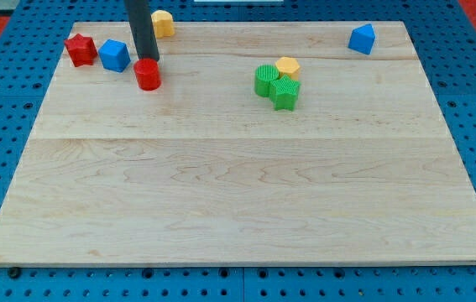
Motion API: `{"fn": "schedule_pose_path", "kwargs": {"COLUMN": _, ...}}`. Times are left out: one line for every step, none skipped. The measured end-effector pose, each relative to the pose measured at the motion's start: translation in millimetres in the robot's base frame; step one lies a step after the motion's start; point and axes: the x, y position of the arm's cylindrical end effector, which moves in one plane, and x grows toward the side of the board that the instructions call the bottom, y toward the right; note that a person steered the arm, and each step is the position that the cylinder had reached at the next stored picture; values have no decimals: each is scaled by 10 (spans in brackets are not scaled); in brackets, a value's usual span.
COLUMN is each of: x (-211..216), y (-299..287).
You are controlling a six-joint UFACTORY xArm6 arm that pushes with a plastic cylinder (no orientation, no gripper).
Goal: Move the red starblue cube red circle towards the center
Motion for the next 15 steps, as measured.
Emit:
{"fn": "schedule_pose_path", "kwargs": {"x": 119, "y": 123}}
{"fn": "schedule_pose_path", "kwargs": {"x": 262, "y": 130}}
{"fn": "schedule_pose_path", "kwargs": {"x": 559, "y": 133}}
{"fn": "schedule_pose_path", "kwargs": {"x": 809, "y": 162}}
{"fn": "schedule_pose_path", "kwargs": {"x": 548, "y": -24}}
{"fn": "schedule_pose_path", "kwargs": {"x": 371, "y": -622}}
{"fn": "schedule_pose_path", "kwargs": {"x": 474, "y": -1285}}
{"fn": "schedule_pose_path", "kwargs": {"x": 331, "y": -1636}}
{"fn": "schedule_pose_path", "kwargs": {"x": 253, "y": -1639}}
{"fn": "schedule_pose_path", "kwargs": {"x": -92, "y": -1603}}
{"fn": "schedule_pose_path", "kwargs": {"x": -210, "y": -1405}}
{"fn": "schedule_pose_path", "kwargs": {"x": -210, "y": -960}}
{"fn": "schedule_pose_path", "kwargs": {"x": -234, "y": -715}}
{"fn": "schedule_pose_path", "kwargs": {"x": -568, "y": -1228}}
{"fn": "schedule_pose_path", "kwargs": {"x": -883, "y": -1298}}
